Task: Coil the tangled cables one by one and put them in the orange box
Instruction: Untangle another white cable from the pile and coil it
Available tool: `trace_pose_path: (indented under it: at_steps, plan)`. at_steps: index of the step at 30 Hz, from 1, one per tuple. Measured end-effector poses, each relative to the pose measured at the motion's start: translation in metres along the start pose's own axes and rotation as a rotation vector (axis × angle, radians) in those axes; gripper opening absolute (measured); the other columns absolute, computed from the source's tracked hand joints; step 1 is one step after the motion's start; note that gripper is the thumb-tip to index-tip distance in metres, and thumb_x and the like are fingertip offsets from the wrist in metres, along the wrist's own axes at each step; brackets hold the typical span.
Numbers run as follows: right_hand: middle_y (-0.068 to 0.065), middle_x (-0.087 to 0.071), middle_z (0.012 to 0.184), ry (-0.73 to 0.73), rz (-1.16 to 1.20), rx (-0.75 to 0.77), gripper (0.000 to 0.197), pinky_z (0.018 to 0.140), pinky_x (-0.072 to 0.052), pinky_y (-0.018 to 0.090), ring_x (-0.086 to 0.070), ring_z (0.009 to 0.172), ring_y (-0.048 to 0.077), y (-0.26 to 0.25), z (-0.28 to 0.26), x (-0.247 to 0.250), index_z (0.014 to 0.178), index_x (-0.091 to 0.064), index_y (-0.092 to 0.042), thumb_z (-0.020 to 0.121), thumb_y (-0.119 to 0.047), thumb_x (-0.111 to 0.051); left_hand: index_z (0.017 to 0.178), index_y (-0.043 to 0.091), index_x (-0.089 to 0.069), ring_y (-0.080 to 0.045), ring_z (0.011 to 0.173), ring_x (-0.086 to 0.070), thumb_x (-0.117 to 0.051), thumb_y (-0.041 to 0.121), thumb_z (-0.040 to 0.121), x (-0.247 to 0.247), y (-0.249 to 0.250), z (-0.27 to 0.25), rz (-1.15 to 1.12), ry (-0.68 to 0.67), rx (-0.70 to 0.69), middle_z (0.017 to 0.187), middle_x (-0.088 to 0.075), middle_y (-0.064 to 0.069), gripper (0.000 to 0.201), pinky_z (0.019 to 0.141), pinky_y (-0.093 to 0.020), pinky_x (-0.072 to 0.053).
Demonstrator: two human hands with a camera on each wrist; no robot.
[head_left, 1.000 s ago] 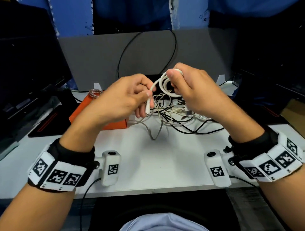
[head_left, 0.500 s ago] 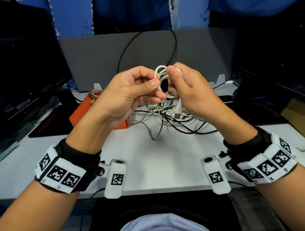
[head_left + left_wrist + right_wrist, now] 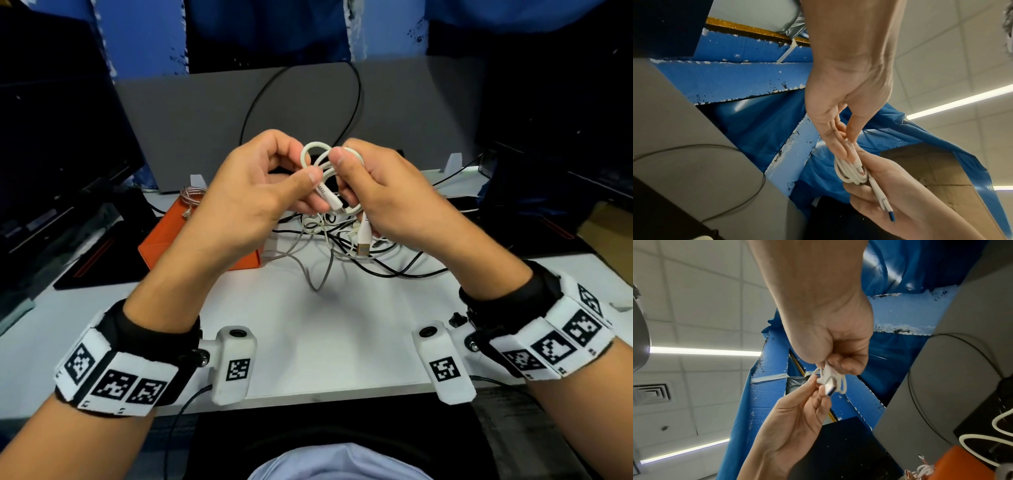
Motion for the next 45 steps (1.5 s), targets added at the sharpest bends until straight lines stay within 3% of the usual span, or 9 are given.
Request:
trace_pose_path:
  at_steps: [6,14,19,24,29,36,39,41,45]
  plan:
    - [0.002,-0.060,0.073,0.013,-0.111,0.022,0.038,0.062,-0.041,0.036,-0.053,0.064,0.013,-0.001,-0.001,-0.006,0.084,-0.049,-0.019,0.111,-0.042,-0.036,0.098,0.010,-0.055,-0.026,0.064,-0.073,-0.066,0.016,0.100,0.005,0.003,-0.002,0.177,0.043,-0.018,0.080,-0.073,-0.006,0.012,0.069,-0.041,-0.061]
    - [-0.001,-0.056,0.068,0.011,-0.003,-0.026,0.038,0.053,-0.039,0.029,-0.051,0.053,0.007,0.001,-0.002,-0.011,0.077,-0.046,-0.026,0.110,-0.042,-0.038,0.094,0.019,-0.055,-0.018,0.060,-0.065,-0.070,0.019,0.097,0.007,0.001,0.000,0.223,0.071,-0.030,0.072,-0.073,-0.002,0.015,0.061,-0.034,-0.052]
    - [0.002,-0.059,0.075,0.108,-0.067,0.010,0.032,0.061,-0.051,0.042,-0.059,0.064,0.015,-0.008,-0.007,-0.007,0.086,-0.051,-0.026,0.110,-0.045,-0.039,0.090,0.019,-0.058,-0.006,0.059,-0.052,-0.072,0.027,0.094,0.009,0.009,-0.003,0.377,0.201,-0.164,0.073,-0.064,0.001,0.017,0.057,-0.025,-0.045]
    - [-0.007,-0.054,0.069,0.125,0.133,0.003,0.037,0.051,-0.051,0.037,-0.058,0.055,0.007,-0.012,-0.006,-0.003,0.087,-0.056,-0.012,0.111,-0.036,-0.042,0.092,0.017,-0.055,-0.007,0.076,-0.056,-0.070,0.027,0.092,-0.001,0.010,-0.005,0.497,0.228,-0.222,0.088,-0.059,0.007,0.018,0.069,-0.023,-0.047]
    - [-0.004,-0.053,0.065,-0.021,0.332,0.032,0.039,0.050,-0.041,0.026,-0.049,0.052,0.011,-0.013,-0.007,-0.014,0.079,-0.055,-0.015,0.111,-0.034,-0.044,0.111,0.020,-0.048,-0.018,0.090,-0.067,-0.059,0.009,0.085,-0.005,0.004,-0.003,0.343,-0.045,-0.104,0.097,-0.069,0.002,0.030,0.080,-0.046,-0.056]
    - [-0.014,-0.055,0.059,-0.067,0.203,0.034,0.043,0.056,-0.036,0.022,-0.050,0.052,0.002,-0.011,-0.006,-0.012,0.069,-0.054,-0.030,0.111,-0.035,-0.045,0.111,0.023,-0.050,-0.022,0.075,-0.061,-0.050,0.012,0.098,-0.011,0.003,-0.006,0.435,-0.114,-0.069,0.084,-0.069,0.002,0.017,0.065,-0.042,-0.047]
    - [-0.015,-0.055,0.058,-0.102,0.217,-0.028,0.044,0.055,-0.039,0.023,-0.048,0.052,0.001,-0.009,-0.005,-0.012,0.069,-0.055,-0.026,0.111,-0.033,-0.044,0.110,0.022,-0.053,-0.007,0.070,-0.059,-0.048,0.024,0.104,-0.013,0.005,-0.007,0.433,-0.150,-0.044,0.080,-0.069,0.016,0.007,0.057,-0.025,-0.044]
    - [-0.013,-0.059,0.062,-0.126,0.285,-0.065,0.044,0.054,-0.050,0.035,-0.053,0.054,0.006,-0.009,-0.005,-0.010,0.074,-0.059,-0.015,0.111,-0.035,-0.045,0.110,0.018,-0.057,-0.001,0.069,-0.059,-0.038,0.034,0.111,-0.013,0.006,-0.008,0.378,-0.134,-0.030,0.077,-0.068,0.018,0.024,0.057,-0.015,-0.042]
    - [-0.007,-0.057,0.066,-0.207,0.497,-0.121,0.046,0.056,-0.061,0.053,-0.054,0.053,0.017,-0.010,-0.008,-0.011,0.090,-0.059,0.001,0.110,-0.037,-0.045,0.102,0.011,-0.059,-0.014,0.077,-0.065,-0.038,0.033,0.112,-0.015,0.009,-0.007,0.440,-0.009,-0.184,0.081,-0.072,0.007,0.032,0.069,-0.032,-0.051]
Point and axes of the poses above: each hand's wrist, its own z-axis towards the middle knuckle, its own x-axis out of the back of the hand, y = z × x, the point moved 4 cm from there along z, towards the middle knuckle
